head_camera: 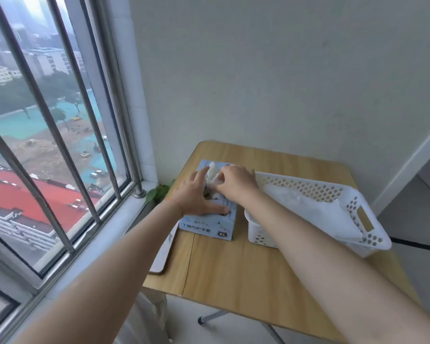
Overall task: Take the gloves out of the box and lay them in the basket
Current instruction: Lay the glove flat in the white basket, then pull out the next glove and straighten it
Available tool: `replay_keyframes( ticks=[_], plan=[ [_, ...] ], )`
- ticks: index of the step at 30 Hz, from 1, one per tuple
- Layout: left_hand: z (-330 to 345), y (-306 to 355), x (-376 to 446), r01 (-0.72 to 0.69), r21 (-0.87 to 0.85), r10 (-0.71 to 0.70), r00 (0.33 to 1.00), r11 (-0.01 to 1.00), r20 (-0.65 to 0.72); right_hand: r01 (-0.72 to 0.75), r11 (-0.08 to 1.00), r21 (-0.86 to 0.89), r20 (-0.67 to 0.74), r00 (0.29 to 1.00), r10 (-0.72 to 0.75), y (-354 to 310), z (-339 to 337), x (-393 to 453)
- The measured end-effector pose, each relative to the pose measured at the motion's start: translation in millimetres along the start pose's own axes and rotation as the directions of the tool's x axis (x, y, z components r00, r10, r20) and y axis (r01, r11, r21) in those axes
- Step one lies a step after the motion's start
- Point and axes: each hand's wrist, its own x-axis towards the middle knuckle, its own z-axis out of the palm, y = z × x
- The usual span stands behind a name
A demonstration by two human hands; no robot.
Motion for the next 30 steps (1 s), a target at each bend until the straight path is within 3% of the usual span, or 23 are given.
replay_keyframes(
  ticks=[12,15,20,24,30],
  plan=[
    [7,-3,-10,0.045,-0.014,-0.046,0.998,0.999,-0.053,-0.058,0.998,0.014,-0.166,0.984,0.059,-3,-7,0],
    [7,-2,-11,0.059,-0.001,-0.059,0.998,0.998,-0.032,-0.046,0.966,0.255,-0.187,0.978,0.095,-5,-18,-3],
    [6,-2,-11,0.076,0.007,-0.075,0.997,0.997,-0.024,0.063,0.747,0.662,-0.326,0.922,0.211,-10,-39,-15],
    [5,-2,-10,0.076,0.008,-0.075,0.997,0.997,-0.028,0.138,0.669,0.73,-0.415,0.867,0.274,-6,-46,-22],
    [2,2,-10,0.056,0.031,-0.054,0.997,0.998,-0.062,0.066,0.63,0.774,-0.237,0.952,0.192,-1,-45,-22]
  ],
)
